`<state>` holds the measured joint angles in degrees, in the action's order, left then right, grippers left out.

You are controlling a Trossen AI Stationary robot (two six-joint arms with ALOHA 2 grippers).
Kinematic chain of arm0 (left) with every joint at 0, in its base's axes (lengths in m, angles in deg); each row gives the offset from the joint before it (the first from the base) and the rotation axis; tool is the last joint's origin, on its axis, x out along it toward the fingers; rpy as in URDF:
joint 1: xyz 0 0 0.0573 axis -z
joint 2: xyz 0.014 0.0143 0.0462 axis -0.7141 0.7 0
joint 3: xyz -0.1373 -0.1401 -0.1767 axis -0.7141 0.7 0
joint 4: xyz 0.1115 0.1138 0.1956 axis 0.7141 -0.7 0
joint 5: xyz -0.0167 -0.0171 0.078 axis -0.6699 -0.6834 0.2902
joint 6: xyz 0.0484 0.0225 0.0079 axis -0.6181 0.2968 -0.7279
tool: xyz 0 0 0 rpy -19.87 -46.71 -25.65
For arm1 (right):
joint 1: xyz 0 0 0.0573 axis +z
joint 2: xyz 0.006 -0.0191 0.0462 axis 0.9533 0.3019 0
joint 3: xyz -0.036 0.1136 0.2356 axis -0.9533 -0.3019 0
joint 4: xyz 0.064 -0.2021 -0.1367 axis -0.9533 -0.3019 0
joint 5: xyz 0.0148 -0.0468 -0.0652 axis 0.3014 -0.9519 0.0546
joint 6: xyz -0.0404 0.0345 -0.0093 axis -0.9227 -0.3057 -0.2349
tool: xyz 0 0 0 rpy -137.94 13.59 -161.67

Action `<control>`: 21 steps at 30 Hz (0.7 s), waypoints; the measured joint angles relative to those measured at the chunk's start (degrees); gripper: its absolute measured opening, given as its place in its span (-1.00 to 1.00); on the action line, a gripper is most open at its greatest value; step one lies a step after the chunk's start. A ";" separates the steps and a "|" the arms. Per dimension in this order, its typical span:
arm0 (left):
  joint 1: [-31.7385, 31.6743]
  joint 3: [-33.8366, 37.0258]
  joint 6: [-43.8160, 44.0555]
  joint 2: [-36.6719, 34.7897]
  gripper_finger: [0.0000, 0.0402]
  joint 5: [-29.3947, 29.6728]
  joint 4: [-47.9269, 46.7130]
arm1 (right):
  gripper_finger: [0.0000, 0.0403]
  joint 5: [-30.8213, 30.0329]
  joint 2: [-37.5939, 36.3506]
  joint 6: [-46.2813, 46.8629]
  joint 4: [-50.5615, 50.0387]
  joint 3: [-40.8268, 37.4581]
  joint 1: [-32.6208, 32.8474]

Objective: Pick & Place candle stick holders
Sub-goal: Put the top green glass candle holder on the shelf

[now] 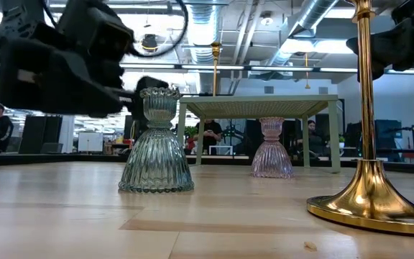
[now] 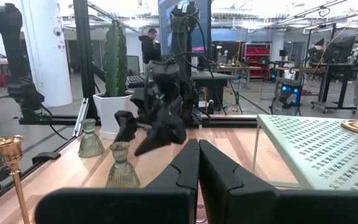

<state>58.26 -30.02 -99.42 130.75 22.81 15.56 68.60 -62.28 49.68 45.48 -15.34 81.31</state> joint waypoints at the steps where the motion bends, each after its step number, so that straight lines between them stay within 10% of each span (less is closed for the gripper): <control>1: -0.24 -0.40 0.38 1.11 0.66 0.46 -0.02 | -1.00 0.00 0.00 0.00 0.00 0.00 -0.01; 21: 0.49 -5.78 1.68 7.45 0.70 0.04 2.34 | -1.00 0.00 0.00 0.00 -0.20 0.00 0.00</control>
<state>58.74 -35.79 -97.74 138.20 22.85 17.90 68.60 -62.28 49.68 45.28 -15.34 81.31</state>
